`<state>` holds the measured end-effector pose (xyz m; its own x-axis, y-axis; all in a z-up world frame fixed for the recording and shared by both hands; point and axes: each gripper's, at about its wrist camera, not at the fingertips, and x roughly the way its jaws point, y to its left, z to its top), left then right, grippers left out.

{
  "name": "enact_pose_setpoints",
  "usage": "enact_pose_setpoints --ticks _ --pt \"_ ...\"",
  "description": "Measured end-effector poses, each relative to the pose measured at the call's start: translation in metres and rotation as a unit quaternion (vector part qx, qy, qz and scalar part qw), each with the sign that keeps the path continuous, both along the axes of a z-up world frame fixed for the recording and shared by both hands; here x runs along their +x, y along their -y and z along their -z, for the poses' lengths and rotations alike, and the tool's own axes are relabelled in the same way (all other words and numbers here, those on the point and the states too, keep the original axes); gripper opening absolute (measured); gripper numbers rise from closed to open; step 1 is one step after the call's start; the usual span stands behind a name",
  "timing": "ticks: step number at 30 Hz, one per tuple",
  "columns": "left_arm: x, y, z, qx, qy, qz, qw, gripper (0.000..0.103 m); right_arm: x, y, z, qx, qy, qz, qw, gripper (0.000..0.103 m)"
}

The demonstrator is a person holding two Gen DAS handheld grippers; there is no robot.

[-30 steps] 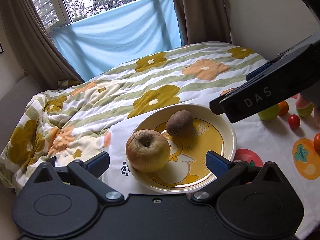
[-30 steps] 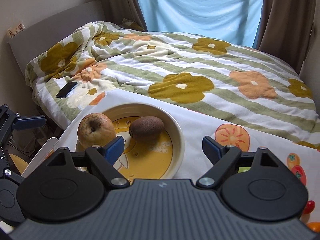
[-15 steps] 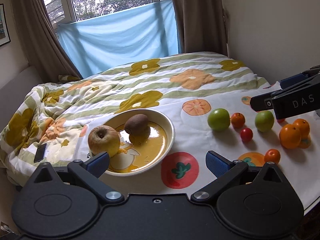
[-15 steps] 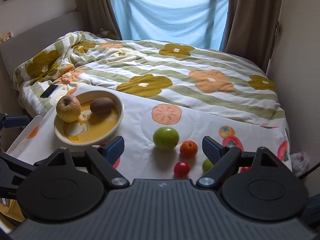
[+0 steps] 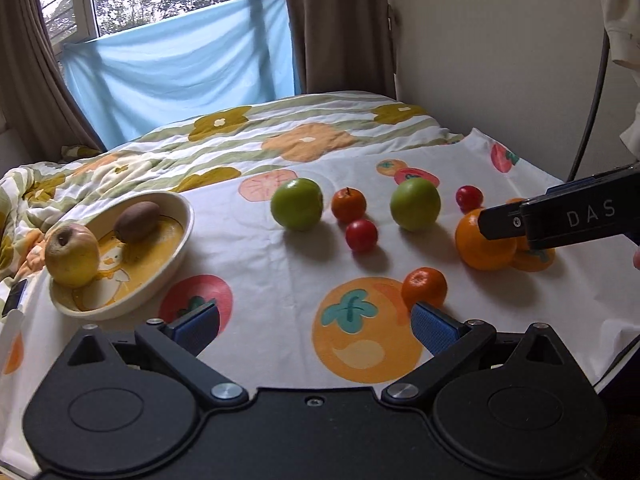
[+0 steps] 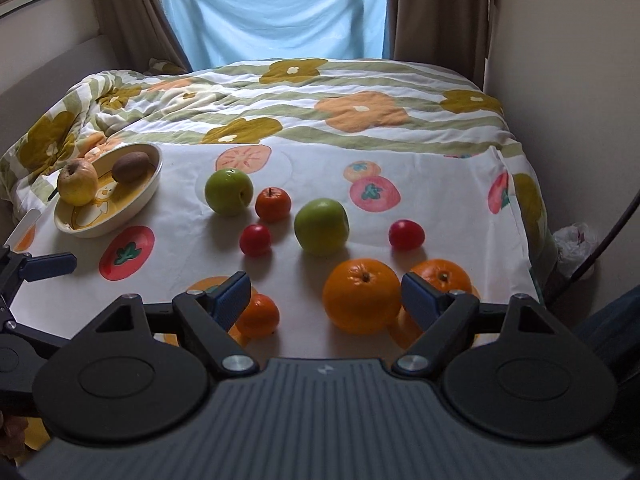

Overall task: Organize fruits
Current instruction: 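Move the left tool to the mandarin while the right tool approaches the large orange, then grasp the mandarin with the left tool while the right tool grasps the large orange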

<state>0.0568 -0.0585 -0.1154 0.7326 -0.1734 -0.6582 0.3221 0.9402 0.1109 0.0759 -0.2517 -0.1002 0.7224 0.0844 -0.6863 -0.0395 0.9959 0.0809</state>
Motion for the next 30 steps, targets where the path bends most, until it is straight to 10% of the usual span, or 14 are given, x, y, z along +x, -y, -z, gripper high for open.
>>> enact_pose_setpoints --ticks 22,30 --pt "0.033 0.070 0.044 0.027 -0.040 0.104 0.9934 0.040 0.001 0.030 0.050 0.050 -0.035 0.036 0.997 0.097" --pt "0.030 0.071 0.043 0.033 -0.037 0.100 0.9937 0.039 0.008 0.030 0.054 0.055 -0.039 0.040 0.997 0.094"
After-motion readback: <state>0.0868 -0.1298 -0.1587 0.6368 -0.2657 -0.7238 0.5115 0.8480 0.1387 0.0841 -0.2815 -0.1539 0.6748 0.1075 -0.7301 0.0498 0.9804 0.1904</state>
